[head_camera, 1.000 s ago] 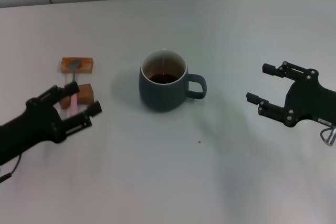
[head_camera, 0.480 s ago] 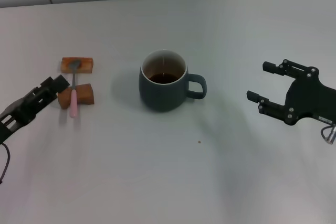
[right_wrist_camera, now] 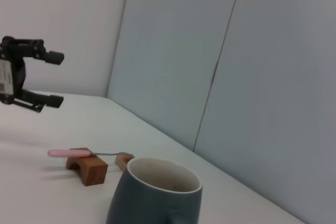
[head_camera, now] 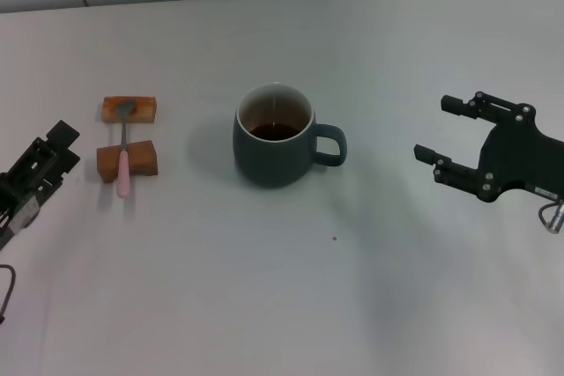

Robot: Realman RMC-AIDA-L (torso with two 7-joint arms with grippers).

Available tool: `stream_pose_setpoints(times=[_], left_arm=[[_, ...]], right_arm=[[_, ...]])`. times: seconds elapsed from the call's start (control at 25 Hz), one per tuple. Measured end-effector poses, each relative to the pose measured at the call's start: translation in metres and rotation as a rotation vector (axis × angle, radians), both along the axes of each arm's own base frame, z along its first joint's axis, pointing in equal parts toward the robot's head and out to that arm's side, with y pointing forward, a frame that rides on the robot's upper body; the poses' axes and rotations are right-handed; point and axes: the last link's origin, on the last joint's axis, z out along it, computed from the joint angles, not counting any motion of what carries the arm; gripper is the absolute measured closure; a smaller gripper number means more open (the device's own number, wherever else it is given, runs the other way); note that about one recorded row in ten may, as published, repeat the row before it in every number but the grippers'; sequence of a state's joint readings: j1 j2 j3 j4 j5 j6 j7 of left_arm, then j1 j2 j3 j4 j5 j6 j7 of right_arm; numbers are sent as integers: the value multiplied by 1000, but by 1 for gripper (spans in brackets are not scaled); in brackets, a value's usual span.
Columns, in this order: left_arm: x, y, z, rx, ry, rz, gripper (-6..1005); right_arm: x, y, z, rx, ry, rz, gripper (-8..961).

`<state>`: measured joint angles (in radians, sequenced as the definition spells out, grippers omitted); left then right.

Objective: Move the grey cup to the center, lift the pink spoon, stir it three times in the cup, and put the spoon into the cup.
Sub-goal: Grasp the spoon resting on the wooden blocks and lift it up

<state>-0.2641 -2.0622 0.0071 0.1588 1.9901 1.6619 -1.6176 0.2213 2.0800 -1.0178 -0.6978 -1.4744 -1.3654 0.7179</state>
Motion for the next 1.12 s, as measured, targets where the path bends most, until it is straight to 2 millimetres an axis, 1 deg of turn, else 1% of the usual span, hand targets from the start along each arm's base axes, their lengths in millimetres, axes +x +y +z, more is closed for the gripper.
stream_pose_setpoints(times=[0.04, 0.16, 0.24, 0.28, 0.52, 0.56, 0.84, 1.12], left_arm=[[0, 0, 0, 0, 0, 0, 177], [-2, -7, -12, -20, -107, 93, 177], [-2, -7, -12, -20, -107, 93, 177], [0, -13, -21, -34, -187, 137, 178], [3, -17, -27, -41, -236, 160, 178], [4, -20, -33, -47, -260, 182, 179], [3, -26, -42, -56, -275, 226, 180], [6, -29, -48, -59, -285, 235, 181]], right_arm=[[0, 1, 0, 0, -1, 1, 271], [-1, 1, 0, 0, -4, 5, 271], [-1, 2, 0, 0, -5, 6, 272], [-1, 2, 1, 1, -7, 6, 272], [0, 3, 2, 7, -15, 3, 272], [0, 3, 2, 8, -16, 3, 272], [-1, 5, 2, 12, -20, 3, 272], [0, 6, 2, 11, -20, -3, 272]])
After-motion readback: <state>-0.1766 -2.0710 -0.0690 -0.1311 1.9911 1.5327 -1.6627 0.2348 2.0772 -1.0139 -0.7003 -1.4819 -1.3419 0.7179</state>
